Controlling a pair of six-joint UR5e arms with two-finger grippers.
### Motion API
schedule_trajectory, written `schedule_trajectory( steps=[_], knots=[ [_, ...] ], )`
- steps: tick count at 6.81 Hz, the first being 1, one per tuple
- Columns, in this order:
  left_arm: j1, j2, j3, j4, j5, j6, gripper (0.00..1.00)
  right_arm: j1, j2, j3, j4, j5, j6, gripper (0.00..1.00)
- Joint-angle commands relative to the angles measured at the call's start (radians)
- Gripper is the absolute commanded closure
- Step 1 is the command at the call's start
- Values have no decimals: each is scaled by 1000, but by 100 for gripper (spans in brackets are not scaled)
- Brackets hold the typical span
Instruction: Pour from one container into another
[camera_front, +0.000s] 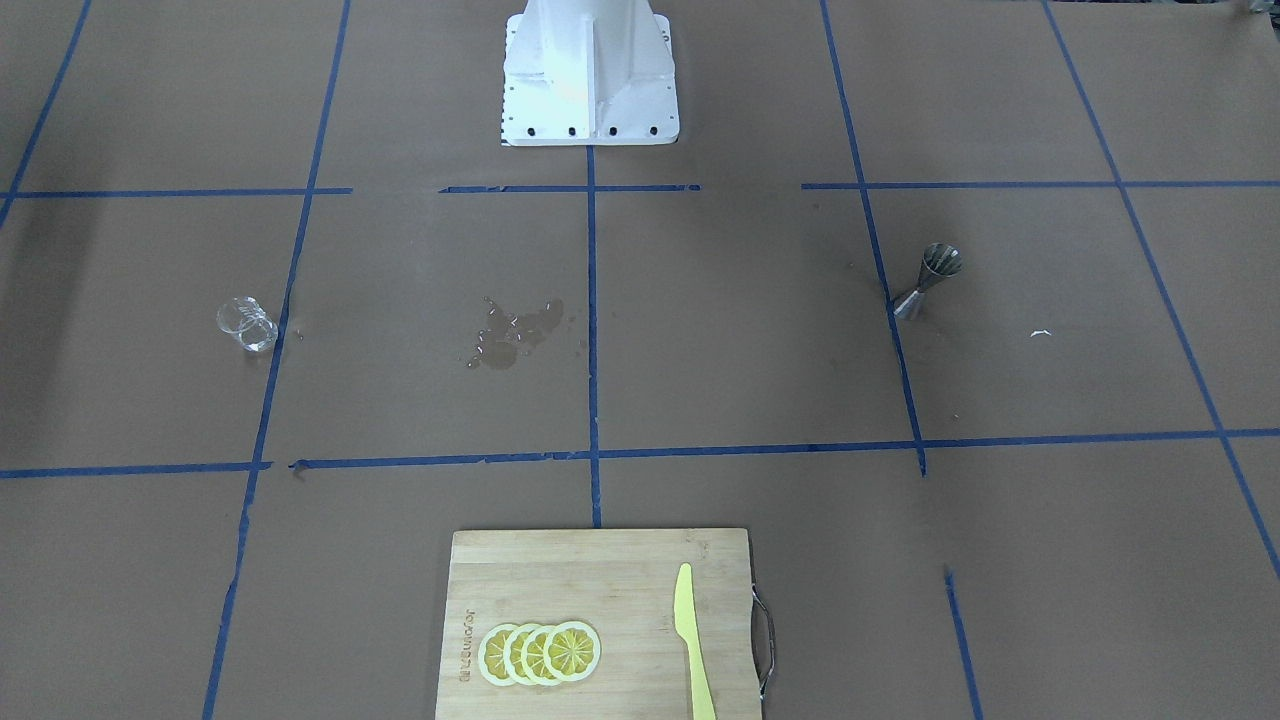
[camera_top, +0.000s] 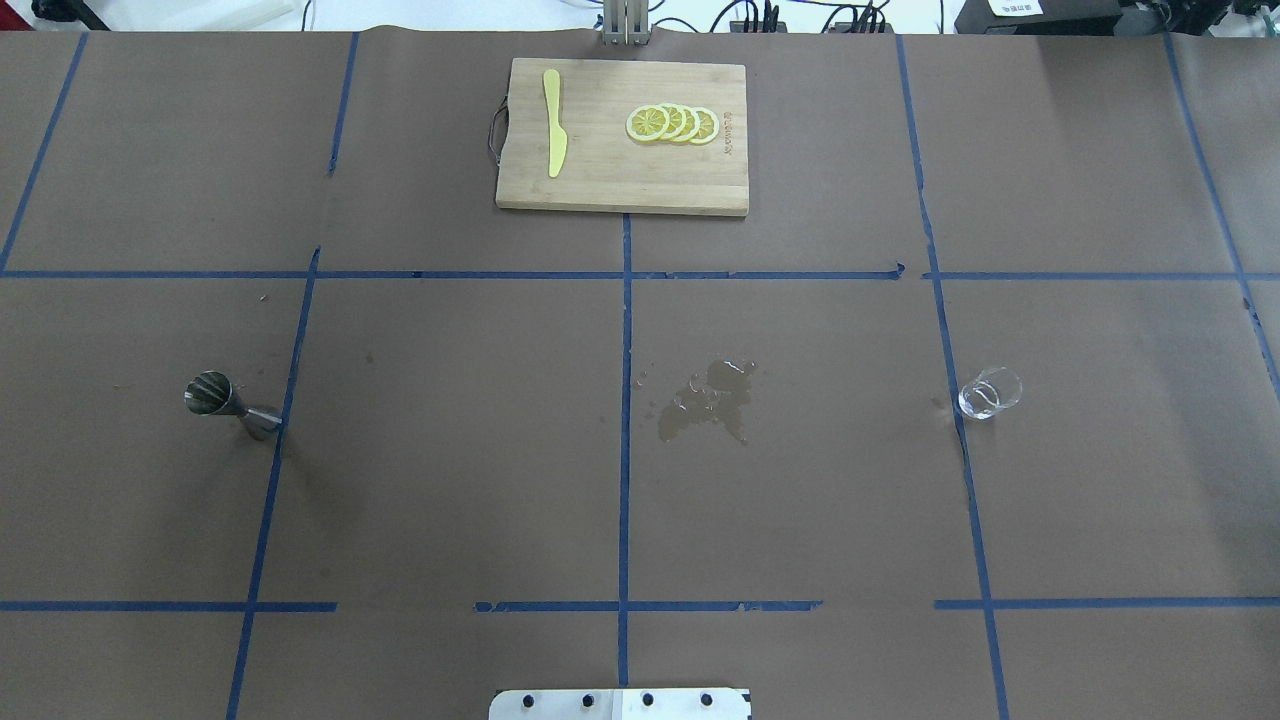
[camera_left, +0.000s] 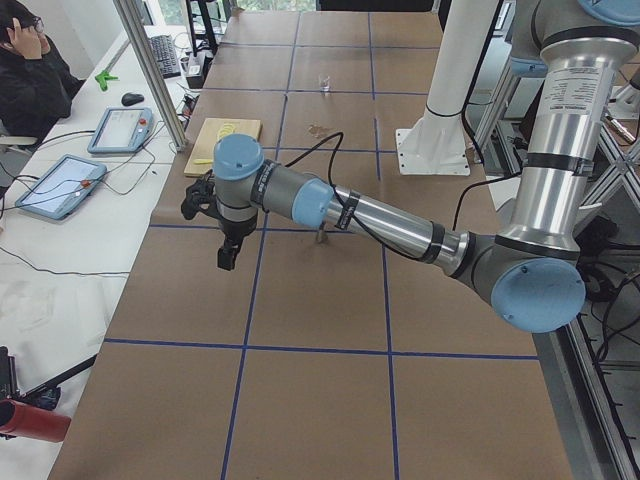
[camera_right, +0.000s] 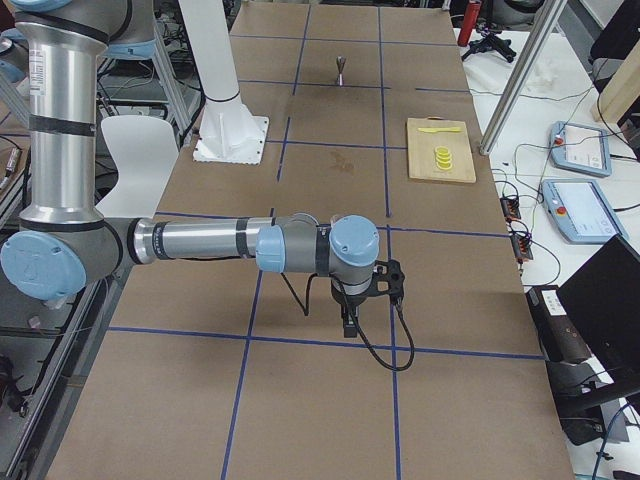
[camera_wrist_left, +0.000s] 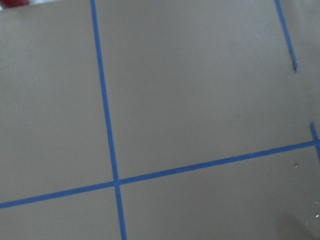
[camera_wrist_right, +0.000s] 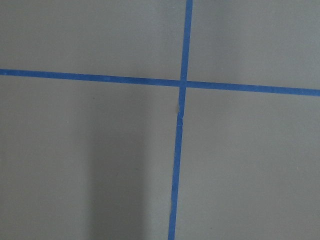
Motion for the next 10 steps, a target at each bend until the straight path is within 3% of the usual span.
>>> schedule_trajectory(
  steps=[1, 4, 5, 7, 9, 10],
  knots=[
    [81, -21, -60, -5, -39, -108, 0, -1, 1, 49, 1, 36, -1, 0],
    [210, 69, -332, -6, 53, -404, 0, -1, -5, 99, -11, 64, -1, 0],
    [282, 109, -452, -9, 133, -590, 0, -1, -8, 108, -11, 69, -1, 0],
    [542, 147, -610, -14, 419, -912, 0, -1, -13, 114, -13, 77, -1, 0],
    [760, 160, -622, -6, 597, -1181, 0, -1, -13, 114, -13, 77, -1, 0],
    [919, 175, -622, -8, 751, -1358, 0, -1, -13, 114, -13, 77, -1, 0]
  ],
)
